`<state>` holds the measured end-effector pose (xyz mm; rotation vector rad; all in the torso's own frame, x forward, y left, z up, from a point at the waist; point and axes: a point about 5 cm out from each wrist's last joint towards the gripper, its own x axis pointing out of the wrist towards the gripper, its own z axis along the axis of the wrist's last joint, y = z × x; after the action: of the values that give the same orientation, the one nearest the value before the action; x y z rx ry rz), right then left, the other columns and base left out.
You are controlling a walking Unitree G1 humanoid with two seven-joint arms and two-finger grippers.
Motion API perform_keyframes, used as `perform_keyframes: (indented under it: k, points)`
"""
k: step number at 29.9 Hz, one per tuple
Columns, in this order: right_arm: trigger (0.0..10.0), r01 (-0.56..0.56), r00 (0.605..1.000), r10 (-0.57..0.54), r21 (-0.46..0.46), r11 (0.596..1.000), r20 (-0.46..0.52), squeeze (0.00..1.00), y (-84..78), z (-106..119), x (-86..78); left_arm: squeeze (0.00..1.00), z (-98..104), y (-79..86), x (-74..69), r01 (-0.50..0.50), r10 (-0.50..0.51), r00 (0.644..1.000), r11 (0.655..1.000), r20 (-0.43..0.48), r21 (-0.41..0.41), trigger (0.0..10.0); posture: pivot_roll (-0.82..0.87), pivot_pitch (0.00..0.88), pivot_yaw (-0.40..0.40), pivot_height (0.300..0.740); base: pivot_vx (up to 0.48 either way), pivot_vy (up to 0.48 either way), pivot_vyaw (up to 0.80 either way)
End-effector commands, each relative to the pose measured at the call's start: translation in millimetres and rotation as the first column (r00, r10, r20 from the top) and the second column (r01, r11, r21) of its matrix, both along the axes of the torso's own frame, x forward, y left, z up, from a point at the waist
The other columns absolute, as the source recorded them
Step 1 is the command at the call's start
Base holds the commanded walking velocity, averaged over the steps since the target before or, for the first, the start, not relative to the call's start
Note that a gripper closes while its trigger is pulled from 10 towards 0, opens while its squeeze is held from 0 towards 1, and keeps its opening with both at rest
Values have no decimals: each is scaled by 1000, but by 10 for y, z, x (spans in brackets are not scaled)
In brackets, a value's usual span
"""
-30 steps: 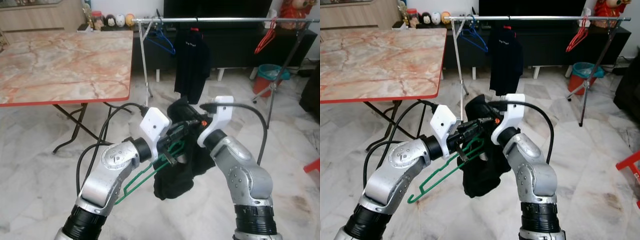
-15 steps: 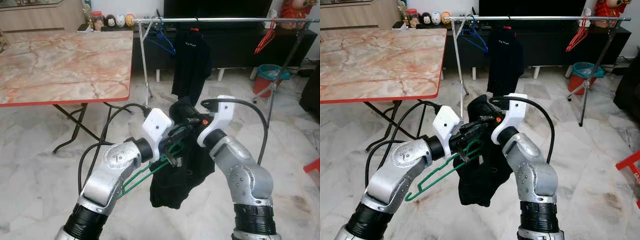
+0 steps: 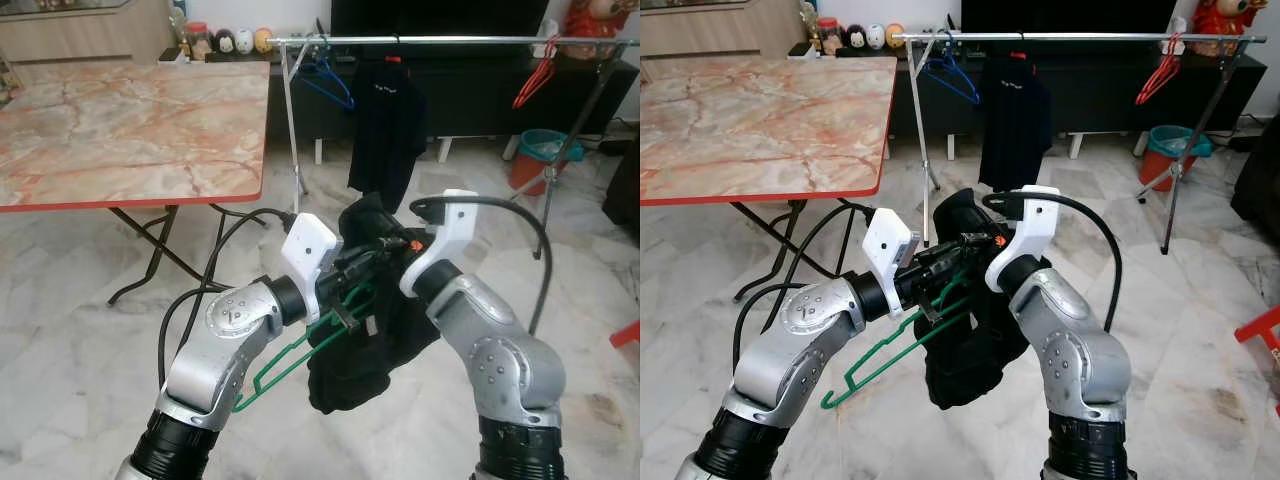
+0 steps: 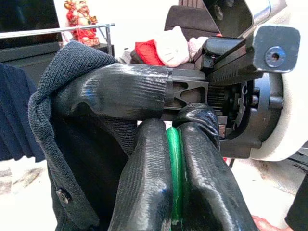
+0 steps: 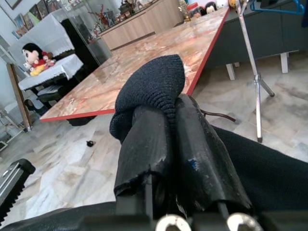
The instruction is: Hang hanger
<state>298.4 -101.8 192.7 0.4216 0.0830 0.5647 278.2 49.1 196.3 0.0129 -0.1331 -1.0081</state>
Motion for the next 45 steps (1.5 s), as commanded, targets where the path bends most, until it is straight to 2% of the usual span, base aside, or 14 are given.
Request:
perform_keyframes:
  k: [1, 4, 9, 13, 15, 16, 19, 23, 25, 27, 30, 35, 41, 45]
  points:
    - [10000, -292, 952, 288, 28, 956, 103, 0, 520, 223, -225, 0, -133, -49, 55, -37, 40, 996, 999, -75, 34, 10000, 69, 0, 4, 740, 0, 0, 0]
    - [10000, -300, 950, 296, 29, 954, 96, 0, 516, 216, -246, 0, -133, -36, 66, -46, 48, 996, 998, -73, 35, 10000, 68, 0, 4, 740, 0, 0, 0]
    - [10000, -389, 920, 392, -85, 917, 22, 0, 438, 75, -424, 0, -132, -26, 72, -34, 36, 996, 999, -76, 34, 10000, 61, 0, 4, 740, 0, 0, 0]
    - [10000, -434, 896, 441, -317, 843, -53, 0, 248, -149, -519, 0, -150, -28, 49, -16, 20, 996, 999, -84, 44, 10000, 62, 0, 4, 740, 0, 0, 0]
    - [10000, -429, 899, 435, -320, 845, -57, 0, 206, -156, -520, 0, -152, -22, 51, -18, 22, 996, 999, -82, 46, 10000, 62, 0, 4, 740, 0, 0, 0]
    - [10000, -355, 934, 351, -320, 878, -72, 0, 79, -153, -457, 0, -161, -5, 57, -18, 23, 996, 998, -82, 54, 10000, 57, 0, 6, 740, 0, 0, 0]
    - [10000, -264, 965, 255, -311, 913, -70, 0, -59, -122, -378, 0, -169, 7, 59, -15, 20, 996, 998, -82, 63, 10000, 55, 0, 8, 740, 0, 0, 0]
    - [10000, -37, 999, 35, -189, 981, -13, 0, -334, 39, -179, 0, -190, 15, 49, -2, 9, 996, 997, -89, 82, 10000, 56, 0, 13, 740, 0, 0, 0]
    - [10000, -33, 999, 31, -189, 981, -12, 0, -339, 40, -176, 0, -190, 15, 48, -2, 9, 996, 997, -89, 82, 10000, 56, 0, 13, 740, 0, 0, 0]
    - [10000, 108, 993, -114, -162, 981, -27, 0, -566, 48, -75, 0, -193, 21, 41, 5, 3, 996, 996, -91, 85, 10000, 55, 0, 16, 740, 0, 0, 0]
    - [10000, 121, 991, -128, -179, 976, -29, 0, -635, 37, -70, 0, -201, 20, 38, 10, -1, 996, 996, -91, 93, 10000, 55, 0, 18, 740, 0, 0, 0]
    - [10000, 93, 995, -99, -170, 981, -30, 0, -598, 59, -96, 0, -208, 16, 38, 14, -5, 996, 995, -92, 101, 10000, 54, 0, 20, 740, 0, 0, 0]
    - [10000, -80, 996, 74, -134, 988, -51, 0, -255, 77, -207, 0, -215, 20, 70, -8, 18, 996, 994, -85, 109, 10000, 53, 0, 22, 740, 0, 0, 0]
    - [10000, -153, 988, 148, -133, 979, -44, 0, -154, 73, -258, 0, -207, 8, 62, 2, 7, 996, 995, -90, 99, 10000, 53, 0, 21, 740, 0, 0, 0]
